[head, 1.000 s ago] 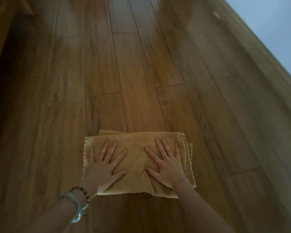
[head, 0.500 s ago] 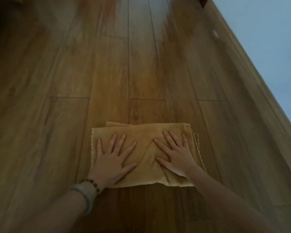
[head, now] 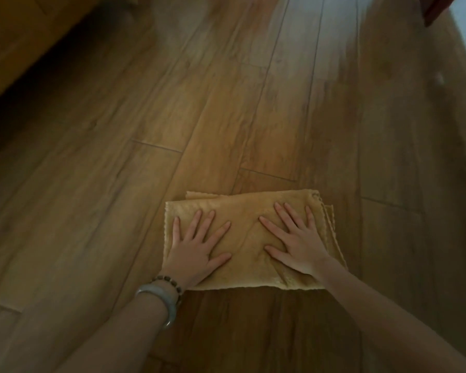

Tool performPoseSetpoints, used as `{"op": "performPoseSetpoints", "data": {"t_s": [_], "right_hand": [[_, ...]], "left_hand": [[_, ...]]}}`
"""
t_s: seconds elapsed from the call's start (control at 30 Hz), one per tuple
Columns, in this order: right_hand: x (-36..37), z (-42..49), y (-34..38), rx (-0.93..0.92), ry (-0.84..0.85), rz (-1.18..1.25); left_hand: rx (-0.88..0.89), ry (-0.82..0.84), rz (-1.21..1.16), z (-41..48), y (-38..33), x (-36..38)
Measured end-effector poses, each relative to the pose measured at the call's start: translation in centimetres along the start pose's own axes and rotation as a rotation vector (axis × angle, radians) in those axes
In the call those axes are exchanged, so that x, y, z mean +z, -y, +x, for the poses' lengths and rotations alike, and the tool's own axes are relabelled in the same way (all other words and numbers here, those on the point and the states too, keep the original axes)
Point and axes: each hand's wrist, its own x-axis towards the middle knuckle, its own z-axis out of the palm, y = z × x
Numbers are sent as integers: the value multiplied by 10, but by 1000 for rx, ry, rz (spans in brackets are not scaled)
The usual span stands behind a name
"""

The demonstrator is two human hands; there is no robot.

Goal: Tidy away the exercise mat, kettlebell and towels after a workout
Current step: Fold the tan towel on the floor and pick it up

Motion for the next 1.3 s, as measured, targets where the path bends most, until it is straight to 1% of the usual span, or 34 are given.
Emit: {"op": "performPoseSetpoints", "data": {"t_s": [0.13, 0.2, 0.27, 0.43, 0.57, 0.73, 0.87, 0.93, 1.0, 1.13, 1.3], "right_hand": [[-6, 37, 18, -97, 6, -11], [-10, 58, 30, -142, 17, -9], [-15, 79, 44, -142, 9, -5], [-24, 140, 80, -137, -3, -7], [-31, 189, 100, -74, -25, -2], [-38, 245, 119, 61, -93, 37], [-45, 281, 126, 109, -86, 49], [-47, 291, 126, 118, -76, 50], [-50, 300, 123, 146, -71, 59], [-52, 314, 118, 250, -69, 65], [-57, 318, 123, 332, -3, 78]], "left_hand": [[-61, 80, 48, -9, 25, -7], [-95, 101, 29, -12, 46, -11], [-129, 61, -25, -8, 68, -13], [-143, 113, -24, 18, 139, -33], [-92, 147, 2, 56, 195, -45], [16, 150, -2, 116, 249, -58], [209, 215, 79, 150, 276, -74], [281, 217, 102, 165, 287, -80], [293, 215, 104, 183, 295, -83], [263, 213, 77, 212, 299, -84], [290, 199, 57, 225, 303, -87]]}}
